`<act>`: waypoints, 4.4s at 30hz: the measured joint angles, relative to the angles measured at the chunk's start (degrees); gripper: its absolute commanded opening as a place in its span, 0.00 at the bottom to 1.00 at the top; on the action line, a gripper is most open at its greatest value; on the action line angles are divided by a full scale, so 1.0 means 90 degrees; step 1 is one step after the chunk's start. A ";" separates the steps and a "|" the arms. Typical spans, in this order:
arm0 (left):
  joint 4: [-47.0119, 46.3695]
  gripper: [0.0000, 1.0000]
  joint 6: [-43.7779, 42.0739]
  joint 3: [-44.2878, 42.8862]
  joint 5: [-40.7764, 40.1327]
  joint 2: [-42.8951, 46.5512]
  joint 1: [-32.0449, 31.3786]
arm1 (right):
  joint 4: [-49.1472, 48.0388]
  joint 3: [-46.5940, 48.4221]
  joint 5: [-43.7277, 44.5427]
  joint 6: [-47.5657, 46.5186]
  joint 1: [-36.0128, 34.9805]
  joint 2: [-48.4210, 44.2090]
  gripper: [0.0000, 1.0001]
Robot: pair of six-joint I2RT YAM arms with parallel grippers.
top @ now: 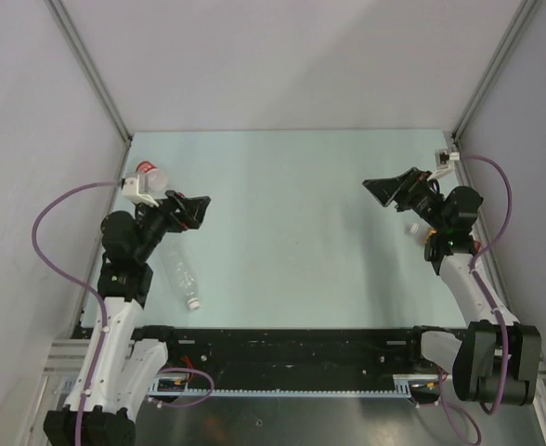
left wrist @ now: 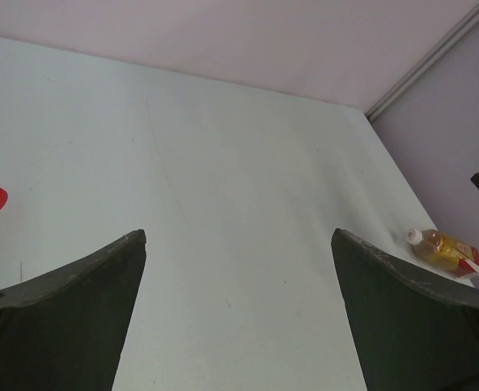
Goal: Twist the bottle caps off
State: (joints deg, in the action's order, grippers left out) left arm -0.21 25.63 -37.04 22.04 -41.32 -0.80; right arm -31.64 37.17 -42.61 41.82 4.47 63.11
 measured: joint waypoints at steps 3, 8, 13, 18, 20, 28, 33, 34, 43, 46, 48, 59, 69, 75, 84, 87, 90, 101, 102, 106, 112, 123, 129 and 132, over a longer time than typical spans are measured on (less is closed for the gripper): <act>0.0000 0.99 0.0109 0.0143 -0.0175 0.0289 0.0007 | 0.0121 -0.0015 -0.0034 -0.0012 -0.0085 0.0024 0.99; 0.0153 0.99 0.0296 0.0389 -0.0262 0.0457 0.0010 | 0.0731 -0.0015 0.0257 -0.0423 -0.0610 0.0022 0.99; 0.0913 1.00 0.0483 0.0376 -0.0549 0.0075 0.0010 | 0.1464 -0.0015 0.0867 -0.1086 -0.1489 -0.0012 0.99; 0.1979 0.99 0.0891 0.0413 -0.1022 -0.0304 0.0015 | 0.1894 -0.0015 0.1438 -0.1613 -0.2346 -0.0058 0.99; 0.2256 0.99 0.1056 0.0529 -0.1195 -0.0362 0.0015 | 0.1979 -0.0015 0.1549 -0.1746 -0.2599 -0.0049 0.99; 0.2914 0.99 0.1513 0.1054 -0.2382 -0.0277 -0.0284 | 0.1965 -0.0015 0.1698 -0.1938 -0.3242 0.0432 0.99; 0.3055 0.99 0.1664 0.1025 -0.3672 -0.0403 -0.0838 | 0.1957 -0.0015 0.1710 -0.1938 -0.3485 0.0695 0.99; 0.3072 0.99 0.1668 0.1025 -0.3781 -0.0425 -0.0906 | 0.1955 -0.0015 0.1707 -0.1938 -0.3519 0.0724 0.99; 0.3723 0.95 0.1894 0.1020 -0.4913 -0.0478 -0.1370 | 0.1812 -0.0015 0.1666 -0.1914 -0.3568 0.1039 0.99; 0.3835 0.95 0.1991 0.1020 -0.5173 -0.0554 -0.1518 | 0.1722 -0.0015 0.1583 -0.1880 -0.3568 0.1234 0.99; 0.3859 0.95 0.1999 0.1020 -0.5328 -0.0780 -0.1634 | 0.1661 -0.0015 0.1511 -0.1841 -0.3568 0.1377 0.99; 0.3789 0.98 0.1965 0.0765 -0.5374 -0.1807 -0.2312 | 0.1489 0.0056 0.1603 -0.1620 -0.3667 0.1802 0.99; 0.2378 0.94 0.1729 0.0729 -0.3917 -0.1673 -0.2341 | 0.1809 0.1321 0.1899 -0.1540 -0.4505 0.3570 0.97; 0.1863 0.90 0.1530 0.0430 -0.3327 -0.2630 -0.2353 | 0.2006 0.1348 0.1848 -0.1481 -0.4675 0.3776 0.98; 0.1605 0.70 0.1197 -0.0294 -0.3235 -0.4454 -0.2361 | 0.2601 0.1350 0.2033 -0.1681 -0.4663 0.3580 0.99; 0.1588 0.60 0.1117 -0.0452 -0.3211 -0.4699 -0.2390 | 0.2769 0.1350 0.2149 -0.1802 -0.4663 0.3315 0.99; 0.1547 0.54 0.1073 -0.0549 -0.3123 -0.4770 -0.2431 | 0.2858 0.1350 0.2198 -0.1894 -0.4660 0.3070 0.99; 0.1241 0.52 0.1209 -0.0437 -0.2334 -0.2446 -0.2543 | 0.2912 0.1348 0.2081 -0.1324 -0.4629 0.1962 0.99; 0.1103 0.51 0.1309 -0.0401 -0.2268 -0.1979 -0.2550 | 0.2824 0.1345 0.2016 -0.1183 -0.4639 0.1809 0.99; 0.0063 0.50 0.1904 0.0041 -0.2076 -0.0321 -0.2555 | 0.2016 0.1195 0.1647 -0.0551 -0.4767 0.1258 0.99; -0.1178 0.50 0.2851 0.0933 -0.1851 0.0886 -0.2567 | 0.0520 0.0831 0.1107 0.0563 -0.5102 0.0969 0.99; -0.2135 0.50 0.3378 0.0962 -0.1559 0.1156 -0.2688 | -0.1331 0.0755 0.0789 0.1530 -0.6059 0.1535 0.92; -0.2535 0.52 0.3507 0.0993 -0.1479 0.1304 -0.2720 | -0.1775 0.0750 0.0850 0.1695 -0.6312 0.1855 0.81; -0.2739 0.52 0.3575 0.1025 -0.1406 0.1348 -0.2735 | -0.1960 0.0750 0.0896 0.1746 -0.6356 0.1957 0.75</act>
State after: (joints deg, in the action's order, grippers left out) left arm -24.86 57.80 -27.81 9.39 -29.19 -25.41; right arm -49.28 43.92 -34.54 57.54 -52.73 80.73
